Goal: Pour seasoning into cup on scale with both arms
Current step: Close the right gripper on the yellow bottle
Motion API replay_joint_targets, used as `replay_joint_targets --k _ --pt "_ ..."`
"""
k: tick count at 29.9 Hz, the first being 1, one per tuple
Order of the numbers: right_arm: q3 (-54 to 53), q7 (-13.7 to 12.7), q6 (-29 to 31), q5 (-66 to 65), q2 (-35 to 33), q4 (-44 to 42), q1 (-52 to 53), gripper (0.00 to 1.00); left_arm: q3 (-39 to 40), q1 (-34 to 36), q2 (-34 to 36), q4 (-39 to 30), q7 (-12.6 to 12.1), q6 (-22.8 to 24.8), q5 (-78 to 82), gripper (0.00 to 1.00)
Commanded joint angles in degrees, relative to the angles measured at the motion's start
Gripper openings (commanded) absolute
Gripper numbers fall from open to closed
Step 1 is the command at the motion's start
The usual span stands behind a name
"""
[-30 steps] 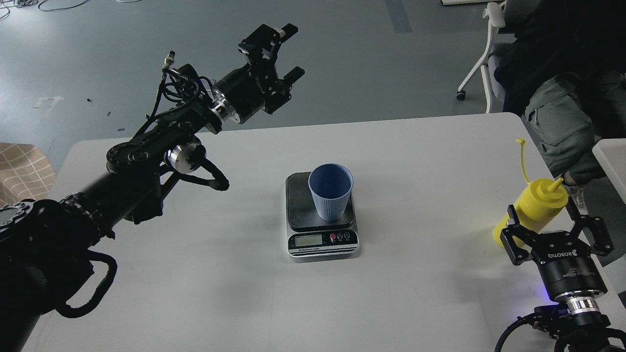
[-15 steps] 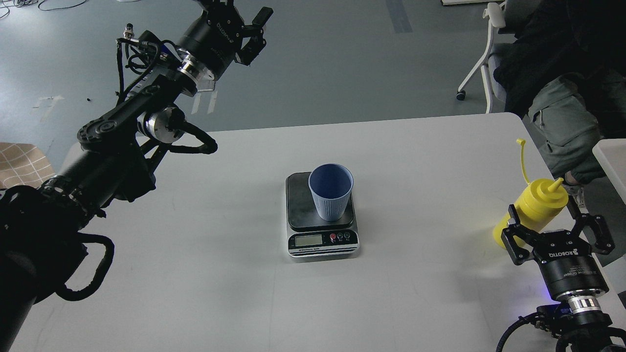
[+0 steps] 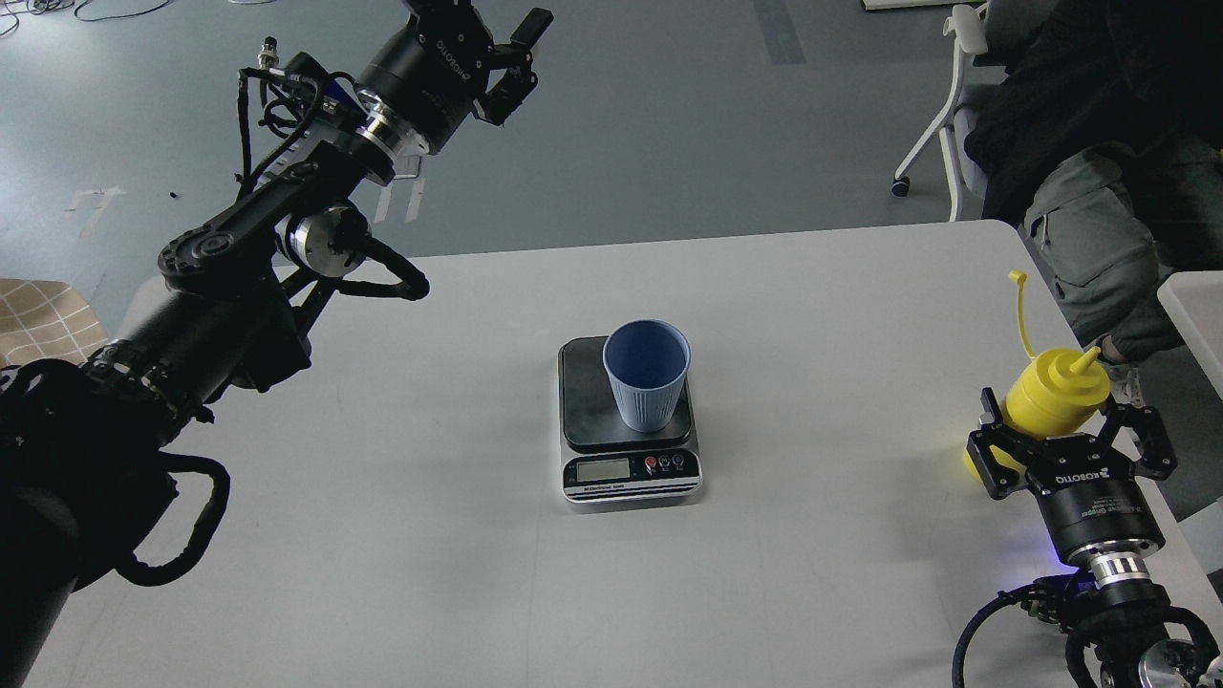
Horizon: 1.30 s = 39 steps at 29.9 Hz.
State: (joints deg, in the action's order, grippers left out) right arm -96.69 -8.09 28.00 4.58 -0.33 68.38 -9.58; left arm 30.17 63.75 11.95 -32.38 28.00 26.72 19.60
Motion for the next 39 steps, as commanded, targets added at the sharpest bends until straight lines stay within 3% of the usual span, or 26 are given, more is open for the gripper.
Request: replay_joint_targets --k 1,6,9,12,14,15,17,19,32,39 --pt "0.6 0.0 0.0 -0.8 0.2 -2.4 1.9 1.00 -0.1 -0.3 0.0 0.0 0.0 0.0 0.3 0.98" --pt "0.7 0.0 0.0 -1.3 0.3 -3.6 2.6 0.99 -0.3 -0.4 -0.2 0.0 0.0 0.0 0.5 0.98" --pt "0.6 0.3 0.0 -4.1 0.3 -3.5 2.6 0.92 -2.0 -0.1 -0.1 0.0 0.0 0.0 0.5 0.98" --pt "0.6 2.7 0.0 -7.8 0.3 -3.2 2.2 0.68 -2.9 -0.3 -0.2 0.0 0.0 -0.1 0.6 0.98" --pt "0.6 5.3 0.0 -11.3 0.3 -2.8 1.9 0.43 -3.0 -0.5 -0.4 0.0 0.0 0.0 0.6 0.98" --pt "0.6 7.1 0.0 -13.7 0.3 -2.9 1.9 0.20 -3.2 -0.7 -0.5 0.0 0.0 0.0 0.7 0.98" --pt "0.7 8.3 0.0 -15.6 0.3 -2.9 1.9 0.15 -3.4 -0.8 -0.5 0.0 0.0 0.0 1.1 0.98" --pt "0.6 8.9 0.0 -17.2 0.3 -1.7 0.6 0.02 -3.6 -0.8 -0.6 0.0 0.0 -0.1 2.2 0.98" --pt "-0.3 9.0 0.0 -23.4 0.3 2.9 0.1 0.00 -2.9 -1.1 -0.7 0.0 0.0 -0.1 1.9 0.98" --pt "-0.8 8.4 0.0 -33.7 -4.2 8.4 2.5 0.00 -2.4 -1.0 0.3 0.0 0.0 0.0 1.3 0.98"
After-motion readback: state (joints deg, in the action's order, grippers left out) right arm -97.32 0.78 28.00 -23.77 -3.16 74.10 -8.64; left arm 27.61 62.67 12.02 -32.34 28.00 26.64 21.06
